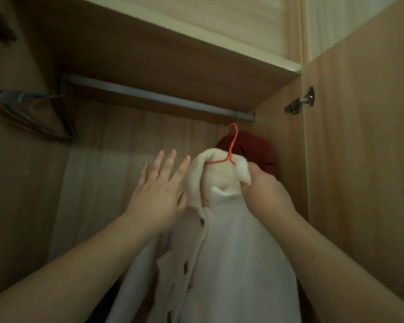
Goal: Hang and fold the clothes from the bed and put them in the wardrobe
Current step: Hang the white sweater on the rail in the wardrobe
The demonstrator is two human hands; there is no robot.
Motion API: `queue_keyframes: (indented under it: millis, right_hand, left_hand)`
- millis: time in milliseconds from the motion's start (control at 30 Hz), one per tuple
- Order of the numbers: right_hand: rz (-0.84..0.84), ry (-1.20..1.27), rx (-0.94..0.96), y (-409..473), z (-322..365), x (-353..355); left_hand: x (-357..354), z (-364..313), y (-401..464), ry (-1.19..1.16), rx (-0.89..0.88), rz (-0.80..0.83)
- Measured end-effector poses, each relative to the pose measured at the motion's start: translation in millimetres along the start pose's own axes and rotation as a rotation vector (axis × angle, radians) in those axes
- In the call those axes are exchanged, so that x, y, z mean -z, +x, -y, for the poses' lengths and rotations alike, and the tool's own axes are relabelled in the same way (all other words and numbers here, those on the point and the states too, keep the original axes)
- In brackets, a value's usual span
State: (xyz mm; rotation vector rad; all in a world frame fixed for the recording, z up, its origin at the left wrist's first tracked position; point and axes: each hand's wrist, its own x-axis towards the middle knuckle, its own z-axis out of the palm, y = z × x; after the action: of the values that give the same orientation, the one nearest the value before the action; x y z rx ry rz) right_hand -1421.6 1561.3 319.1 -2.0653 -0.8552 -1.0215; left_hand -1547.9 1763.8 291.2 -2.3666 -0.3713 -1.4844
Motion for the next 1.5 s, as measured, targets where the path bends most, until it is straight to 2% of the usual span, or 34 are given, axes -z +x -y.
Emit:
queue_keyframes:
  millis: [200,367,567,767,967,1100,1333,1500]
  right_hand:
    - [-0.056,0.016,0.06,90.7,-22.4,-55.4]
    - [-0.108,0.027,0.106,173.2,-31.1,-89.8]
    - [-0.151,0.019,0.098,261.5,-31.3,-116.7]
    - [-0.164,0.001,0.088,313.2,-26.8,-129.5]
    - [-0.093,-0.034,0.093,324.3,-20.1,-148.2]
    - [0.012,-0.064,0.04,321.4,-15.4,-154.4]
    - [-0.092,-0.202,0.099,283.2,-3.1,-133.6]
    - [-0.099,-0.274,0.134,236.8,0.5,-123.4]
  left_hand:
    - [-42.5,26.1,84.1,0.072,0.025,-0.085]
    - [-80.6,43.8,140.2,0.134,0.058,-0.091]
    - [-111.0,61.4,189.6,0.225,0.054,-0.13]
    - [-121.2,67.4,232.4,0.264,0.041,-0.189]
    - [-130.3,64.7,240.1,0.279,0.041,-0.224]
    - [-135.1,66.1,221.5,0.28,0.045,-0.177]
    - [-116.0,71.2,190.9,0.32,0.101,-0.085]
    - [-102.8,60.7,159.0,0.237,0.121,-0.039]
